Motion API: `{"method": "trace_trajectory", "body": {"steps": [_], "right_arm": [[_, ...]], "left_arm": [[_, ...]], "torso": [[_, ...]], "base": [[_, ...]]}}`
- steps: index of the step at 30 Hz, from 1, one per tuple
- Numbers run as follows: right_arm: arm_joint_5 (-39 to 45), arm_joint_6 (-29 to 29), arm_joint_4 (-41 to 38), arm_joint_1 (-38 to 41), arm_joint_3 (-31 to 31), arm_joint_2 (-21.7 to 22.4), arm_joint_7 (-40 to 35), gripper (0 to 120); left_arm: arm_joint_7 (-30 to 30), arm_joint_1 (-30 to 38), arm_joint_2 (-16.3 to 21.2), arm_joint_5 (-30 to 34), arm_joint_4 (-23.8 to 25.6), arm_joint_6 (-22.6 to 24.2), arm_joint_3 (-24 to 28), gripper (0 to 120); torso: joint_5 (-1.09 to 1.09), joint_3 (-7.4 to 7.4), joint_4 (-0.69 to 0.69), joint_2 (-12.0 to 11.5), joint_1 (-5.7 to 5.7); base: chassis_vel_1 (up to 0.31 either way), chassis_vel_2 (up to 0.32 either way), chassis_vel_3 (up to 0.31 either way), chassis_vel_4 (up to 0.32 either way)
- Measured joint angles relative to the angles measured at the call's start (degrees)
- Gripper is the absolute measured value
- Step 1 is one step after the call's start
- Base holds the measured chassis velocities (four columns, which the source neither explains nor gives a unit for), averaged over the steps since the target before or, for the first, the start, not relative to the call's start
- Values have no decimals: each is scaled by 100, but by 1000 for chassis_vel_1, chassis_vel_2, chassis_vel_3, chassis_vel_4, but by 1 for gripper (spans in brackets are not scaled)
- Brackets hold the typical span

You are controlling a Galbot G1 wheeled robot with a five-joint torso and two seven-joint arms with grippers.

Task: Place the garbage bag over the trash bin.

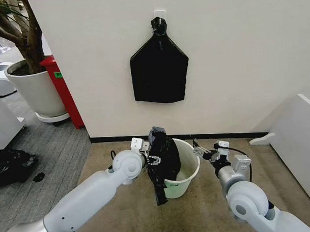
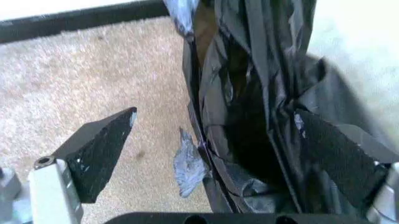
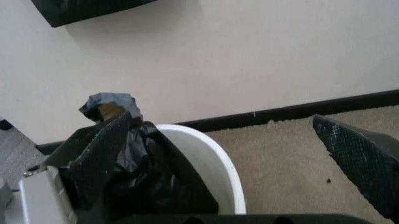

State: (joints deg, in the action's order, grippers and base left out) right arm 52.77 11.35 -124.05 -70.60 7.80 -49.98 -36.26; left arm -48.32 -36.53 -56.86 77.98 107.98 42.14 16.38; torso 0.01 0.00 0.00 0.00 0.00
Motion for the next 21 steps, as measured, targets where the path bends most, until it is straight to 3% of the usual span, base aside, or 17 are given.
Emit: {"method": "trace_trajectory", "body": {"steps": [7,21], "right_arm": [[45,8,6,11,-68,-4,-9,100],[135,46,70,43,-172,-11,-12,100]], "left_arm": [[-234,-188,98,23,282,0,-223,100],[-287,-470,39,-118,186,0,-425,100]], "torso": [[-1,0,0,0,0],[-1,0,0,0,0]], "base": [[0,0,0,0],[0,0,0,0]]}}
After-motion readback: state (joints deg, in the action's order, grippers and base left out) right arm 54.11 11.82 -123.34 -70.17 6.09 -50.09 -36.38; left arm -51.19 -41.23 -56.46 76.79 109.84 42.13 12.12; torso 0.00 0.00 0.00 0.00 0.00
